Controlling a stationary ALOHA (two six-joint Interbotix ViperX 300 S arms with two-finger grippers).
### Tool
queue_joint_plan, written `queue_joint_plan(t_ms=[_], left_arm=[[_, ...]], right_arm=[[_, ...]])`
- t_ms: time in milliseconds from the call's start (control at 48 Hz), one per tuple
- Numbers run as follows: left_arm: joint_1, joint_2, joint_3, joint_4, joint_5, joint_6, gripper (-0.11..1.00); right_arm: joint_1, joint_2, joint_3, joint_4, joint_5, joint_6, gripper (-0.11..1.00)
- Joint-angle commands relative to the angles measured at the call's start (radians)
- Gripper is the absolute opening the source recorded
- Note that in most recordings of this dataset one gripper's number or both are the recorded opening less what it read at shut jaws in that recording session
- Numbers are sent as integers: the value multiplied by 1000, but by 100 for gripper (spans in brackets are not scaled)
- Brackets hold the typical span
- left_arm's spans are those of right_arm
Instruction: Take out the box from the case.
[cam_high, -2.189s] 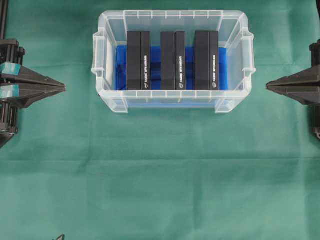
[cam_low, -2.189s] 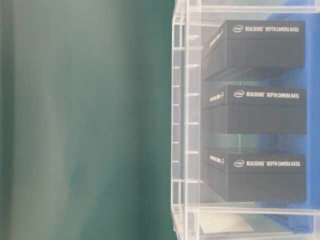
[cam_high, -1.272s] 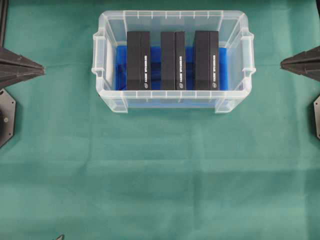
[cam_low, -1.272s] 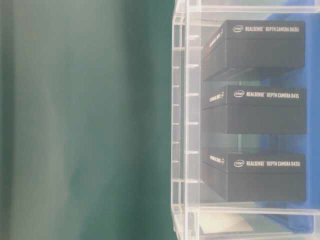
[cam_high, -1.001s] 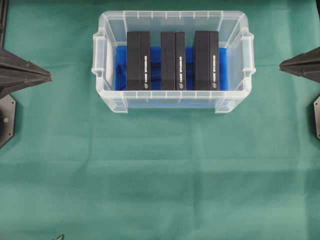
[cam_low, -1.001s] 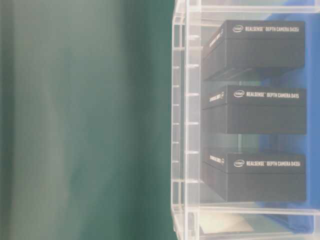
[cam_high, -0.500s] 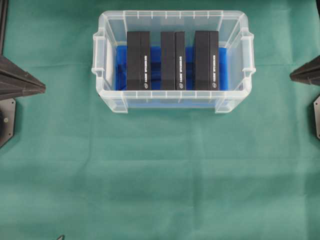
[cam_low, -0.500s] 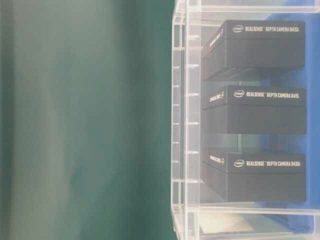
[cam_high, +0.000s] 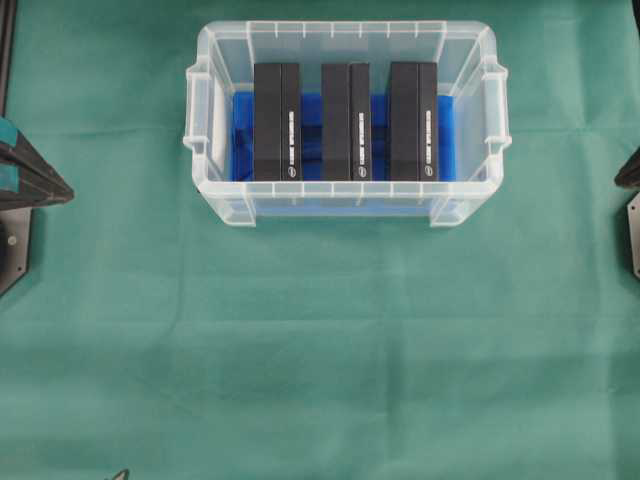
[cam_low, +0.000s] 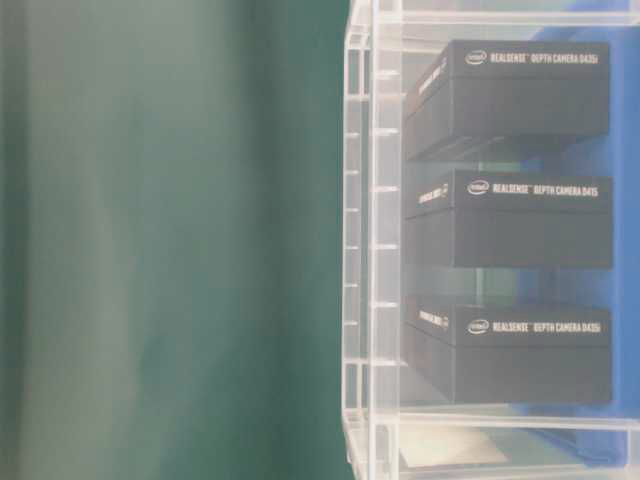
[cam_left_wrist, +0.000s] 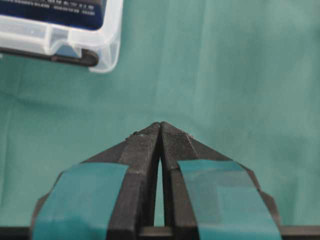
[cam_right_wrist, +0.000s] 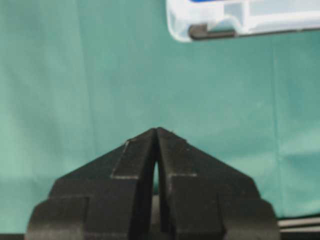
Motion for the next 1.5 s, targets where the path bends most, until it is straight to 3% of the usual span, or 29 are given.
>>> queue_joint_plan(t_ms=[0,167,271,313,500,625,730,834,959,1251,1480], left_arm=[[-5,2,-31,3,3,-3,1],[-3,5,-35,3,12,-66,1],[-2,8,-41,5,14,-169,1],[-2,8,-44,5,17,-239,1],[-2,20,-57,18,87,-534,1],[-2,49,-74,31,215,-739,1],[-3,78,-100,32,296,-841,1],[-3,107,-132,32,330,-873,1],[-3,130,-146,32,336,-884,1],[12,138,-150,54,345,-922,1],[132,141,-152,71,351,-897,1]], right_arm=[[2,8,-29,-3,2,2,2],[2,9,-32,-3,2,26,2],[2,14,-32,-3,5,112,2],[2,17,-32,-6,6,163,2],[0,48,-34,-28,20,494,2],[0,72,-43,-52,75,764,2],[0,89,-48,-60,140,931,2],[0,107,-60,-74,198,1051,2],[0,127,-80,-87,232,1100,2],[0,175,-112,-109,242,1103,2],[-67,195,-120,-181,238,1088,2]])
